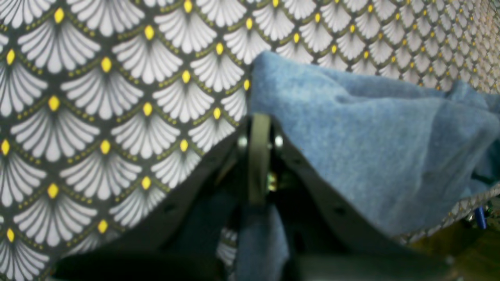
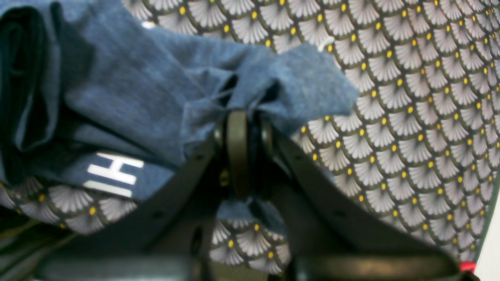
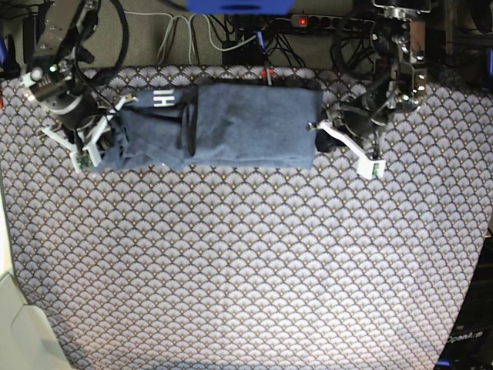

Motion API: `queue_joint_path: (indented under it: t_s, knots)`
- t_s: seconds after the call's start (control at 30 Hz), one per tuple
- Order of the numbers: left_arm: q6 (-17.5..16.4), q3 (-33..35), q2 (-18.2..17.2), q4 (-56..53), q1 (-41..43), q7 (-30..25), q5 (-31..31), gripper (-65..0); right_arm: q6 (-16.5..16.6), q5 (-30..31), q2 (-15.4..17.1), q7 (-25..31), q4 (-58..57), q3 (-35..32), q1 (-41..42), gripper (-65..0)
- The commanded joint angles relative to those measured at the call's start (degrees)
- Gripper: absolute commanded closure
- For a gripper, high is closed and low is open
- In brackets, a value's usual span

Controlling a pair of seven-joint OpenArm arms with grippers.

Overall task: Fold the T-shirt properly
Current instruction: 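Fold the strip end with the right gripper over onto the middle section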

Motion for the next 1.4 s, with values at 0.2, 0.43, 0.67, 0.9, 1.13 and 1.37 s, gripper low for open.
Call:
queue_joint_path:
  t_s: [0.2, 0.43, 0.67, 0.9, 1.13, 1.37]
  knots:
    - [-0.3, -5.1, -0.9, 3.1, -0.4, -0.6, -0.8, -0.3, -0.1, 0.9, -1.0, 1.2, 1.3, -5.1, 0.2, 0.0]
    - [-0.1, -11.1, -1.2, 3.8, 1.0, -0.5, -0.8, -0.3, -0.1, 1.0, -2.8, 1.2, 1.3, -14.6, 0.5, 0.0]
    - [0.0, -12.0, -1.2, 3.8, 3.7, -0.5, -0.2, -0.3, -0.1, 1.0, -5.4, 1.2, 2.2, -21.8, 0.2, 0.0]
    - [0.1, -12.0, -1.2, 3.8, 5.0, -0.5, -0.6, -0.3, -0.1, 7.2, -5.2, 1.1, 2.2, -25.2, -1.3, 0.0]
    - [0.1, -12.0, -0.8, 3.9, 6.1, -0.5, -0.7, -0.3, -0.1, 9.7, -5.5, 1.1, 1.6, -25.8, 0.1, 0.0]
    - [-0.1, -12.0, -0.7, 3.9, 6.8, -0.6, -0.7, -0.3, -0.1, 9.7, -5.5, 1.7, -0.2, -37.4, 1.3, 0.0]
